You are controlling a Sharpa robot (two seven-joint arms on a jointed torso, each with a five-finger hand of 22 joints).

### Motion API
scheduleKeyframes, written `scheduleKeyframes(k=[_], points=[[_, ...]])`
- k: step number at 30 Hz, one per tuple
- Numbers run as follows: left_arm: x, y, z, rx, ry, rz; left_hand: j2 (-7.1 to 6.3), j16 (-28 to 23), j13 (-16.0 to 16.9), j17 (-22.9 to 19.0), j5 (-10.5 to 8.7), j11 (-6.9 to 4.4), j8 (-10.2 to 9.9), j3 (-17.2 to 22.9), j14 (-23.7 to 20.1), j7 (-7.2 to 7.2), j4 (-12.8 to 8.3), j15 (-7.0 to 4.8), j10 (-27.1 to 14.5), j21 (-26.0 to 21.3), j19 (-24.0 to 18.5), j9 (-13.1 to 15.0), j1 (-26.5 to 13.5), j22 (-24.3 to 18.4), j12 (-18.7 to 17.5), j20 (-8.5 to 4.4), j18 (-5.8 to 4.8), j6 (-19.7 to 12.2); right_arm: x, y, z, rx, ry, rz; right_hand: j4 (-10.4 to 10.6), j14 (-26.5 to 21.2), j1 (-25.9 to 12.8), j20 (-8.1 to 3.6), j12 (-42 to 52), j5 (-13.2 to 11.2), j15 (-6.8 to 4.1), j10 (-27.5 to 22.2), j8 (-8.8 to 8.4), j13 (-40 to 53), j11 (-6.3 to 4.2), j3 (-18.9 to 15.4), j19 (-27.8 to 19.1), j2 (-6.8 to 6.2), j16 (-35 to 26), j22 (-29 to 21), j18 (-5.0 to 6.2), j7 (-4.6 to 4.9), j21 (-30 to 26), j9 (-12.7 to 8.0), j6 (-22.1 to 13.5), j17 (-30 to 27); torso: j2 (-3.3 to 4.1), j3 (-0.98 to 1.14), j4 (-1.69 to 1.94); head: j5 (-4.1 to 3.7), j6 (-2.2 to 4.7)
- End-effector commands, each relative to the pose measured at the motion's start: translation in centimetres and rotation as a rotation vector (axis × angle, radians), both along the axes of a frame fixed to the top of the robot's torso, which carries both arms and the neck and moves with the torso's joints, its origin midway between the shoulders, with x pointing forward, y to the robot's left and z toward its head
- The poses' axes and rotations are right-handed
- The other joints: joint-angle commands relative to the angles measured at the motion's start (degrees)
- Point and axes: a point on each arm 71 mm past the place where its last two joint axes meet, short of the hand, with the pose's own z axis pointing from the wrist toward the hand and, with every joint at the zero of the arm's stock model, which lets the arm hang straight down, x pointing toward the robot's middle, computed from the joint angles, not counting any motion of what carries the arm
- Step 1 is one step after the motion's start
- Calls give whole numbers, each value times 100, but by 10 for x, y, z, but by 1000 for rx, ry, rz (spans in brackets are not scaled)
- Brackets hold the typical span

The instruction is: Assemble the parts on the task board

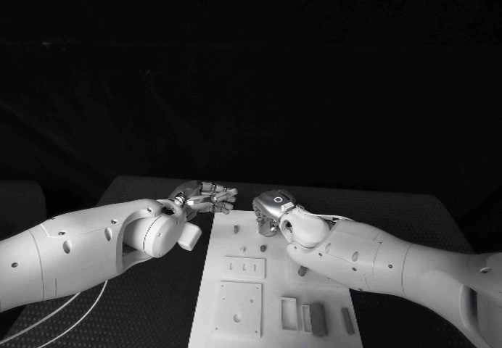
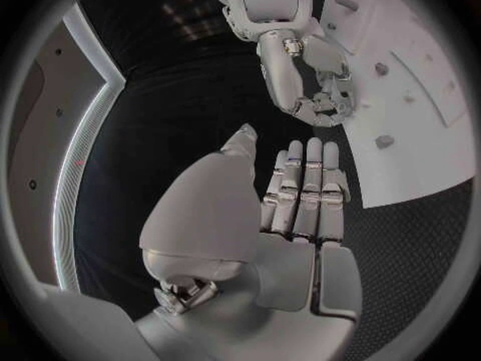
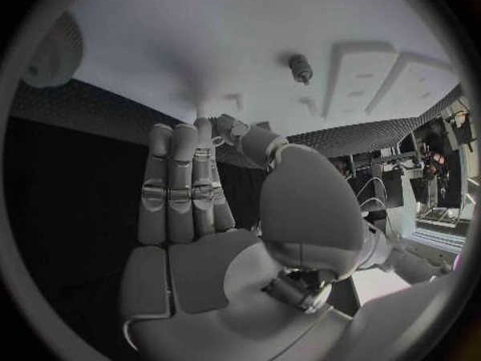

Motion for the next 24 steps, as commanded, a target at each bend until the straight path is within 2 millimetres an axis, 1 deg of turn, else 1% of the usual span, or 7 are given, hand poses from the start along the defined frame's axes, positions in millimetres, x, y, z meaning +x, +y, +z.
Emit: scheduleKeyframes(k=[1, 4, 11, 15, 21, 24], points=[[0, -3, 3, -3, -13, -16, 9, -37, -8, 10, 19, 15, -38, -26, -12, 32, 6, 42, 17, -32, 11, -9, -47, 56, -29, 46, 51, 17, 0, 0, 0, -5, -4, 2, 8, 18, 41, -32, -21, 16, -34, 31, 27, 6, 14, 30, 25, -12, 29, 135, -9, -109, 28, 142, 125, 7, 1, 1, 2, 5, -7], [0, -3, 3, -3, -13, -17, 8, -38, -9, 10, 19, 15, -39, -25, -13, 31, 6, 43, 17, -33, 11, -9, -46, 57, -31, 46, 52, 18, 1, -1, 0, -7, -5, -2, 9, 17, 41, -32, -22, 16, -34, 31, 27, 7, 14, 32, 25, -13, 30, 135, -9, -109, 30, 143, 125, 8, 0, 1, -9, 14, -14], [-1, -2, 4, -2, -15, -16, 7, -42, -9, 11, 19, 15, -40, -25, -13, 32, 6, 43, 19, -35, 11, -10, -47, 58, -34, 47, 53, 19, 2, -2, 0, -9, -9, -5, 9, 17, 46, -35, -25, 16, -37, 32, 25, 10, 13, 38, 25, -20, 34, 135, -9, -110, 38, 145, 126, 10, 2, 1, -8, -3, -10], [-1, -1, 4, -1, -16, -15, 7, -44, -10, 12, 19, 15, -41, -24, -13, 32, 6, 43, 19, -36, 12, -10, -47, 59, -35, 48, 53, 19, 3, -3, 1, -11, -12, -6, 10, 17, 50, -37, -26, 16, -38, 34, 24, 12, 13, 42, 26, -22, 36, 135, -9, -111, 43, 147, 127, 11, 7, 6, -10, 16, -6], [-1, -2, 4, -1, -16, -17, 6, -46, -10, 14, 19, 15, -43, -24, -12, 31, 6, 44, 21, -37, 12, -10, -47, 60, -38, 48, 54, 20, 3, -3, 1, -9, -12, -7, 11, 18, 53, -39, -27, 16, -41, 38, 24, 16, 11, 46, 28, -30, 40, 135, -9, -112, 51, 151, 131, 13, 4, -1, -14, 21, -5], [0, -3, 4, -1, -16, -17, 6, -47, -10, 14, 19, 15, -44, -23, -12, 31, 6, 44, 22, -38, 12, -10, -47, 61, -39, 48, 54, 20, 3, -1, 1, -8, -9, -5, 12, 18, 53, -39, -27, 16, -41, 39, 23, 17, 11, 47, 29, -30, 41, 134, -9, -112, 52, 151, 131, 14, 7, -1, -14, 21, 0]])
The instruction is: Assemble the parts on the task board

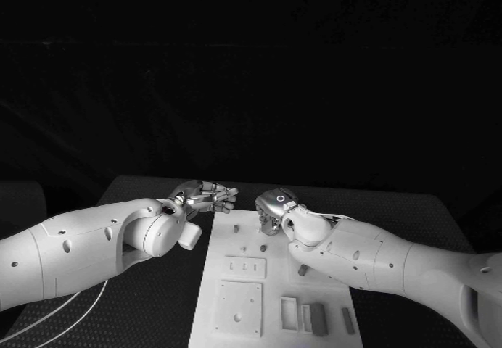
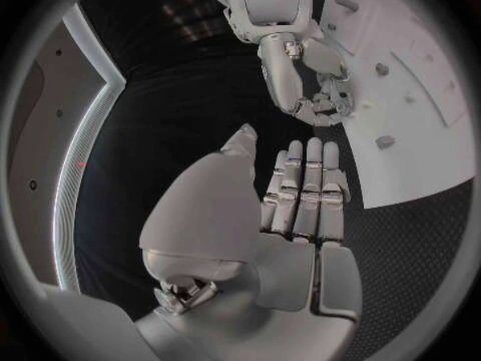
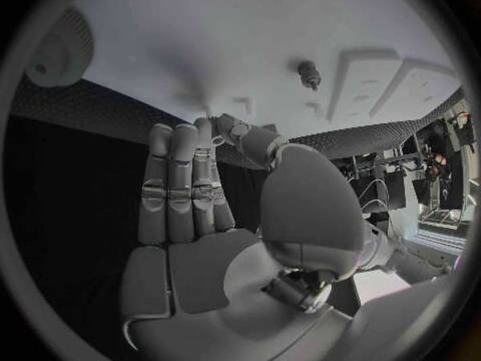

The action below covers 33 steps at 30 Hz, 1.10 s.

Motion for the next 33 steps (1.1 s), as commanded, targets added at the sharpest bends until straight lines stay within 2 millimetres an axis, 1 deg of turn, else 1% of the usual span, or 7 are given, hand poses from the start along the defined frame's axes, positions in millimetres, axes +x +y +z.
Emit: scheduleKeyframes(k=[1, 9, 11, 12, 17, 25, 33], points=[[0, -3, 3, -2, -12, -15, 6, -25, -5, 10, 20, 15, -22, -23, -8, 31, 6, 48, 22, -38, -9, -6, -48, 62, -39, 27, 55, 20, -1, 4, 1, -1, -6, 10, -3, 18, 51, -17, -28, 34, -42, 39, 10, 3, 12, 31, 7, 12, 21, 135, 1, -93, 30, 151, 114, 9, 3, -3, 0, 2, 8], [0, -3, 3, -3, -12, -17, 6, -27, -6, 12, 19, 14, -24, -22, -7, 31, 7, 48, 23, -40, -8, -6, -49, 64, -42, 28, 55, 21, 1, 2, 1, 2, -12, 1, 12, 10, 47, -16, -41, 34, -39, 28, 0, 5, 17, 42, -2, 13, 20, 132, 1, -88, 36, 153, 103, 8, 3, -8, 8, 5, 8], [0, -3, 3, -3, -11, -18, 6, -28, -6, 13, 19, 14, -24, -22, -7, 31, 7, 48, 24, -40, -8, -6, -49, 64, -43, 28, 56, 22, 2, 1, 2, 0, -12, -3, 14, 9, 47, -16, -42, 34, -38, 27, -2, 6, 17, 43, -3, 12, 20, 131, 1, -88, 37, 154, 101, 7, 3, -9, 4, 55, 10], [0, -3, 3, -3, -11, -18, 6, -28, -6, 13, 20, 14, -24, -22, -6, 31, 7, 49, 25, -41, -8, -6, -50, 64, -43, 28, 56, 22, 3, 0, 1, 0, -9, -5, 15, 8, 46, -15, -43, 34, -38, 26, -3, 6, 18, 44, -4, 11, 20, 131, 1, -87, 38, 154, 100, 7, 4, -9, 2, 59, 11], [0, -4, 3, -3, -10, -19, 5, -31, -7, 14, 19, 12, -26, -22, -7, 30, 8, 49, 25, -42, -9, -7, -53, 65, -46, 29, 55, 23, 2, 1, 1, -2, -2, -4, 20, 3, 48, -15, -52, 34, -36, 18, -10, 7, 21, 50, -11, 5, 19, 130, 1, -84, 41, 155, 92, 6, 3, -11, -2, 46, 16], [0, -3, 3, -2, -10, -17, 6, -35, -7, 15, 20, 11, -28, -22, -7, 29, 9, 50, 25, -44, -8, -7, -56, 66, -50, 30, 56, 23, 2, 3, 0, -7, 10, -4, 30, -1, 48, -13, -66, 34, -32, 4, -21, 9, 28, 55, -20, -2, 19, 128, 1, -78, 45, 157, 77, 4, 3, -3, -3, 34, 14], [0, -4, 3, -2, -10, -18, 7, -38, -8, 17, 20, 12, -31, -21, -7, 30, 8, 51, 26, -46, -8, -8, -58, 67, -53, 30, 57, 23, 2, 3, -1, 0, 28, -2, 37, -22, 50, 0, -111, 34, -13, -54, -60, 6, 53, 53, -63, -12, 9, 126, 1, -54, 47, 156, 18, -4, 6, -4, -8, 45, -2]])
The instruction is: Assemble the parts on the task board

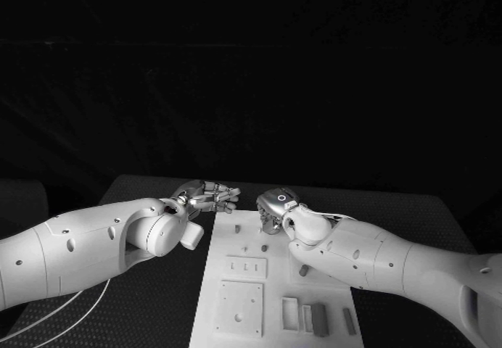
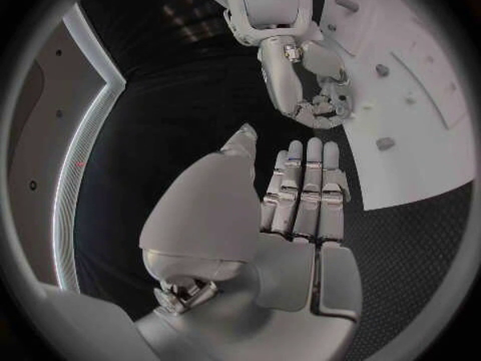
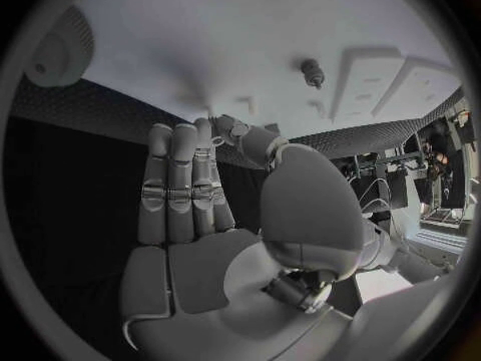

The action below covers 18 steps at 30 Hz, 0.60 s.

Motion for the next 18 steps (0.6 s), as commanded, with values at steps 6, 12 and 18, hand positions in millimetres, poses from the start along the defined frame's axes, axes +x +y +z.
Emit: scheduleKeyframes(k=[6, 12, 18], points=[[0, -3, 3, -4, -11, -15, 6, -41, -10, 10, 20, 13, -33, -20, -6, 31, 8, 51, 27, -25, -7, -10, -59, 65, -36, 31, 57, 22, 1, 1, -2, -14, 31, 2, 6, -56, 55, 7, -59, 11, 17, -66, -18, -5, 52, 23, -87, -14, 4, 129, 37, -34, 28, 157, -11, -7, 3, -1, 6, -1, -23], [0, -3, 3, -4, -11, -16, 6, -42, -10, 11, 21, 14, -35, -19, -5, 31, 7, 51, 27, -26, -7, -11, -60, 66, -39, 31, 58, 22, 3, -2, -2, -1, 24, -10, 5, -58, 57, 9, -61, 10, 19, -67, -19, -3, 53, 21, -92, -9, 4, 129, 37, -33, 30, 159, -13, -8, 5, -3, 2, 0, -21], [0, -2, 3, -3, -11, -15, 20, -49, -12, 16, 44, 16, -40, -7, -2, 33, 2, 51, 28, -30, -5, -12, -42, 69, -47, 30, 62, 23, 3, -3, -2, 14, 39, -13, 29, -90, 9, 32, -136, 9, 56, -184, -95, -19, 104, -60, -146, -40, -5, 130, 37, 22, 39, 145, -139, -14, 0, -4, 4, 0, -23]])
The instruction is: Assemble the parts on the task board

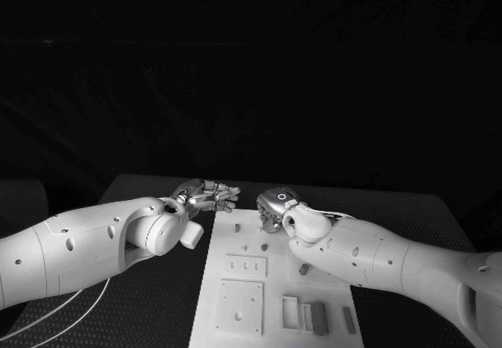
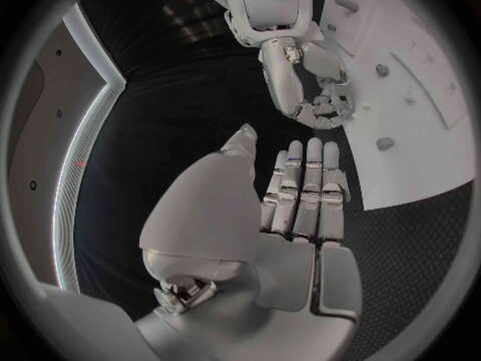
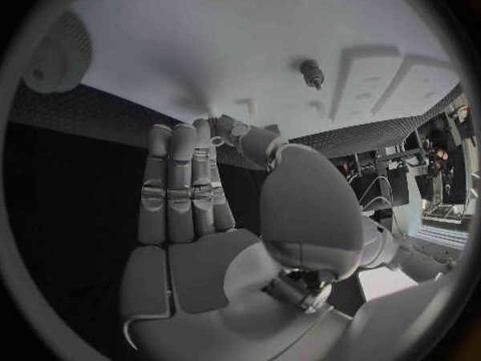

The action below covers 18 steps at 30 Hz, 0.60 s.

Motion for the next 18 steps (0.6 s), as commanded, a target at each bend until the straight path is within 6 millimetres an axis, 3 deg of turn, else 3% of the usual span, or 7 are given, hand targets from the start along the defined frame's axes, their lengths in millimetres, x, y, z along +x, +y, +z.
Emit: scheduleKeyframes(k=[1, 10, 18], points=[[0, -2, 3, -4, -11, -15, 20, -26, -7, 6, 22, 16, -38, -7, -2, 33, 2, 51, 28, -30, -5, -7, -42, 70, -23, 31, 62, 22, 1, -1, -1, 7, 21, -6, 18, -86, 4, 19, -72, 10, 35, -136, -78, -22, 38, -71, -107, -48, -26, 128, 63, 56, 5, 136, -144, -24, 0, -2, 0, 7, -1], [0, -2, 3, -3, -12, -13, 16, -29, -8, 7, 25, 17, -41, -9, -1, 34, 4, 53, 28, -32, -5, -8, -44, 71, -26, 33, 62, 21, 1, -2, -2, 15, 31, -8, 30, -234, 71, 90, -99, 10, 174, -670, -298, -128, 208, -189, -298, -112, -61, 133, 65, 241, -1, 89, -566, -115, 0, -2, -2, 12, -10], [0, -2, 4, -3, -13, -12, 15, -32, -9, 8, 27, 20, -43, -9, -2, 37, 4, 57, 27, -34, -5, -9, -44, 72, -29, 34, 62, 20, 1, -2, -2, 15, 37, -7, 36, -247, 70, 99, -94, 10, 185, -717, -315, -140, 221, -209, -312, -121, -56, 132, 67, 259, 4, 86, -603, -123, 2, -1, -1, 8, -27]])
